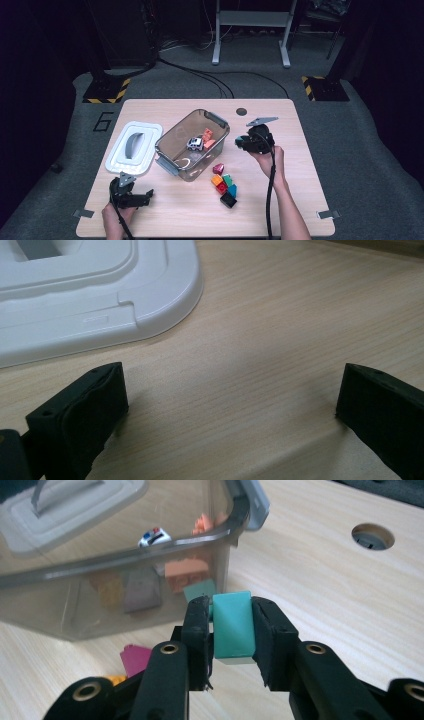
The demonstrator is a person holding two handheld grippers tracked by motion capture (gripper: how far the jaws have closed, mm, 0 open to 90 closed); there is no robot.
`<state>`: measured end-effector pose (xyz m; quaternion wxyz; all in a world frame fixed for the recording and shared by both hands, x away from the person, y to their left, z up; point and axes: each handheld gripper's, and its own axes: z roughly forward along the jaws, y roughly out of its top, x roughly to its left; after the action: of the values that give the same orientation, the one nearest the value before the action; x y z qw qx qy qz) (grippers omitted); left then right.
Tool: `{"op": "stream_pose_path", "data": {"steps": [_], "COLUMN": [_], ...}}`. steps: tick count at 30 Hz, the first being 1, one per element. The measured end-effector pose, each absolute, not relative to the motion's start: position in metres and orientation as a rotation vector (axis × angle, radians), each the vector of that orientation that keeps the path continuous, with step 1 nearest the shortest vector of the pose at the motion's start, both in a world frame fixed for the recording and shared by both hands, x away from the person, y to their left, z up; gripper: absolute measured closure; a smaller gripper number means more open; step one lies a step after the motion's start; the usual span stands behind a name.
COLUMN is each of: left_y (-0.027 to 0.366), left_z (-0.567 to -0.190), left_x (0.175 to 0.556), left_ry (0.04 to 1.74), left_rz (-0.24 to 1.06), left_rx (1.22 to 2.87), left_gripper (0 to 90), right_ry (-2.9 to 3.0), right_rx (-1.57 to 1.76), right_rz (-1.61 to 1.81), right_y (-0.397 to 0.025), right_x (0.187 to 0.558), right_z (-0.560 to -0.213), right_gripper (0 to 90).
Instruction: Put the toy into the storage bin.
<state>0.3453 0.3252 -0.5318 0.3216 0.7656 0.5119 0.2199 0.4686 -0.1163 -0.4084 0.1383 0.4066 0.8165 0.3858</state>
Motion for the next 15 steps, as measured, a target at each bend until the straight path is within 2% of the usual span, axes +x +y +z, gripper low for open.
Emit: {"op": "stream_pose_path", "data": {"steps": [15], "left_y": [0.325], "left_z": [-0.532], "left_x": [0.345], "left_ry": [1.345], "left_rz": [0.572], "left_rx": [2.013], "left_gripper": [0.0], "right_ry": [2.289], "right_rx": [1.106], "right_rz": [1.155], "right_y": [-0.101], "right_x": [0.484], "right_z": [-0.362], "right_gripper": [69.7]}}
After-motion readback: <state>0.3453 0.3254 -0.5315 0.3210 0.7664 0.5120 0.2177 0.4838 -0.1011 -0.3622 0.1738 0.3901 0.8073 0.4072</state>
